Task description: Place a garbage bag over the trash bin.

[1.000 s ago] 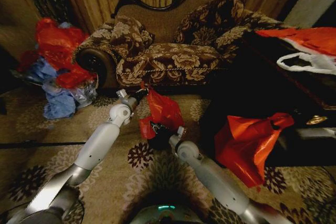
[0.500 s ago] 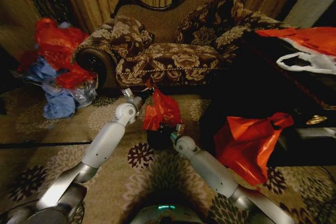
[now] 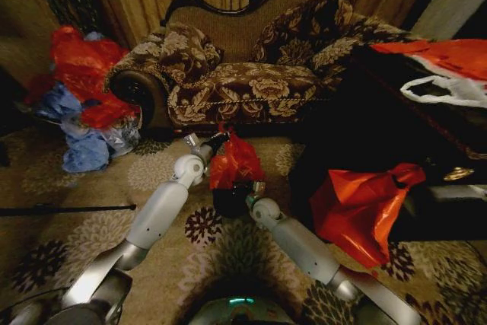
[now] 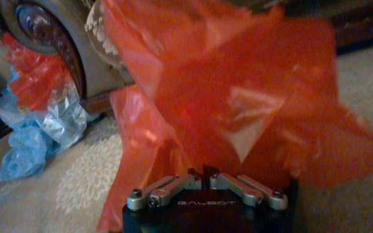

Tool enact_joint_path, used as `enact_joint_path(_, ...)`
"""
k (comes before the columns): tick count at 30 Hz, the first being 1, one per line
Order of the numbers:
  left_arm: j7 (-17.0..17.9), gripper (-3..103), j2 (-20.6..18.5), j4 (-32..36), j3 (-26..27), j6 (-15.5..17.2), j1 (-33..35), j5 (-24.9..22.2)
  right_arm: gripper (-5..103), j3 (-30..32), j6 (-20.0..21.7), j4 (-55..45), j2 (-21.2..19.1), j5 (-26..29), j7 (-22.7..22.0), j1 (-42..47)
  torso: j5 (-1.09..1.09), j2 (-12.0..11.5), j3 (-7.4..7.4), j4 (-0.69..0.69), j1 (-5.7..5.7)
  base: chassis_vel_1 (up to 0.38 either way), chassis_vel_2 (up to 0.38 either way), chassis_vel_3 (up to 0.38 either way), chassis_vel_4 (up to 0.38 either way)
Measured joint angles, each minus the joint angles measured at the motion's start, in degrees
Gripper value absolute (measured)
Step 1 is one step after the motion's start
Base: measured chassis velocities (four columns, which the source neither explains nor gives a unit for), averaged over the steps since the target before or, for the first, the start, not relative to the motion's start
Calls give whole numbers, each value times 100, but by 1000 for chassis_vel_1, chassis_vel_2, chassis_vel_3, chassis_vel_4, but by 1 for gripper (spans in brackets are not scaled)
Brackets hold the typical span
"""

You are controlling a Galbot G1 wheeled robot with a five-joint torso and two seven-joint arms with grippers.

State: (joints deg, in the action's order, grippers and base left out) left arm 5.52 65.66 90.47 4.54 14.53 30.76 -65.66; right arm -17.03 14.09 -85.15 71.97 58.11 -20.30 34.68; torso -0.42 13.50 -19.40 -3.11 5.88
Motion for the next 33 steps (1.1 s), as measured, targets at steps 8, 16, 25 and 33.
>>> enact_joint_path(8,129,0,-316,406,192,-39,286,11,24,103,18,-857,-385,-5,-265,224,-1,0,0,-1,0,0,0,0,0)
enact_joint_path(16,104,0,-754,730,223,-96,561,-9,46,64,30,-1927,-801,-63,-313,724,0,0,1,0,0,0,0,0,0)
enact_joint_path(25,99,0,-998,1304,381,-127,1092,-12,79,798,253,-2495,-1395,521,-216,515,-1,1,1,-3,-1,0,0,0,0)
enact_joint_path(33,181,0,-1274,2019,923,-137,1935,7,100,1312,615,-809,-757,2004,-781,-340,0,0,0,0,0,0,0,0,0)
